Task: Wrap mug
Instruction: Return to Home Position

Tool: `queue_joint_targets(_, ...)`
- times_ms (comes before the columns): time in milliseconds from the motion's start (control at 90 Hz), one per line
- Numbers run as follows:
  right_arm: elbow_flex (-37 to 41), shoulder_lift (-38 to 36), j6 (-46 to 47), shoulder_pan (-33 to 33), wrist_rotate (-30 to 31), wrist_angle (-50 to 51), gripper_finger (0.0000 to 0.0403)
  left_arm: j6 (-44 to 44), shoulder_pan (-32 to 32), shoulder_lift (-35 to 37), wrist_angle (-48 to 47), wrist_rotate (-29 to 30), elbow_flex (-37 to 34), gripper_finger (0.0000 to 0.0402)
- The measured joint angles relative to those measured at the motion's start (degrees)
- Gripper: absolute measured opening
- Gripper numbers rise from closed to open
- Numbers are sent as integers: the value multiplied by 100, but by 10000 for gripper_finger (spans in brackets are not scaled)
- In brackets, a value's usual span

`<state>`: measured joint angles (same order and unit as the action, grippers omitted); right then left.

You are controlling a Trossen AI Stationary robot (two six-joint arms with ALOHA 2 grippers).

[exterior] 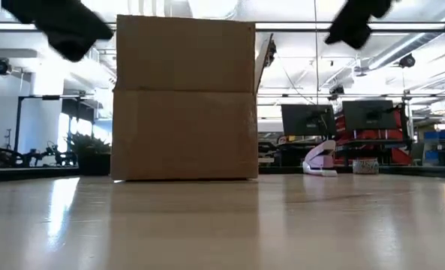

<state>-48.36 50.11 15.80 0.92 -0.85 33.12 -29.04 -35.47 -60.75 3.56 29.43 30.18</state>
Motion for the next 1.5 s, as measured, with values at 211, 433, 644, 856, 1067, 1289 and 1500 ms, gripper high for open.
queue_joint_targets(211,1465,-994,73,147,-68,-1778,6,579,489,1409,2242,-169,-1792,0)
queue_joint_targets(433,2238,-1799,148,147,-67,-2218,29,388,668,2501,2968,569,-2838,0)
queue_joint_targets(644,2375,-1944,542,182,-86,-2201,44,841,676,2840,2762,519,-2927,0)
queue_joint_targets(856,2943,-2234,-32,219,-750,-3420,59,1764,1012,3291,2664,-95,-2955,0)
queue_joint_targets(1067,3752,-2696,-33,219,-1117,-4512,71,1711,2063,3951,1823,-1307,-2958,0)
queue_joint_targets(1289,4281,-3261,116,234,-1164,-4566,79,1526,2949,4725,760,-1955,-2960,2)
queue_joint_targets(1500,4720,-3920,165,205,-1164,-4522,82,1480,3065,5552,-71,-1958,-2963,1)
